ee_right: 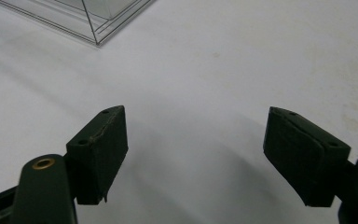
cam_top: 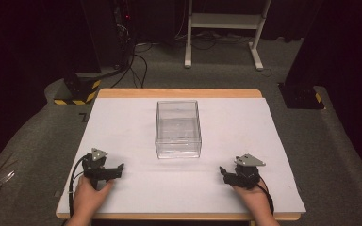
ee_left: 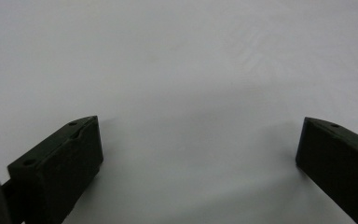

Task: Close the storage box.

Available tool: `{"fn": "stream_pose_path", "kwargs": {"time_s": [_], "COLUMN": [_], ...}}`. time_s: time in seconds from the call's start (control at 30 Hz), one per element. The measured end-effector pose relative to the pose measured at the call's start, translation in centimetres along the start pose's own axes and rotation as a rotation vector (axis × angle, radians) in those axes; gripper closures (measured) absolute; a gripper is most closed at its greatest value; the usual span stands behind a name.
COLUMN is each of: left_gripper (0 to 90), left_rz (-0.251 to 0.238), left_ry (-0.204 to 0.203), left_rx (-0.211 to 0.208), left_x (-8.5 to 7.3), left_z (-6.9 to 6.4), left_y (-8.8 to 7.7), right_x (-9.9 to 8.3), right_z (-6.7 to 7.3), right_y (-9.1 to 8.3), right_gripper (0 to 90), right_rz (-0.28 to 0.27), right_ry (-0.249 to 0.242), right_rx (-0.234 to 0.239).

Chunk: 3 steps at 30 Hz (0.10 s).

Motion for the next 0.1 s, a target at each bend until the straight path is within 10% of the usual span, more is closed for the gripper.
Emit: {"fn": "stream_pose_path", "kwargs": {"time_s": [0.1], "left_gripper": [0.8], "left_rz": [0.000], "left_ry": [-0.002], "left_rx": [0.000], "left_x": [0.00], "left_z": [-0.02], "left_y": [0.00], "right_x": [0.00], "right_z": [-0.13], "right_y": [-0.12], "right_gripper": [22.8], "right_rz": [-0.012], "right_ry": [0.033], "right_rx": [0.011]}}
Point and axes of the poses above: each handheld gripper's, and its own axes: y roughly forward along the jaws, x roughly out of its top, z roughly to its left, the point moved 7 cm from there along y, roughly forward along the jaws, and after that the axes turned 12 degrees about x, right-handed, at the moved point
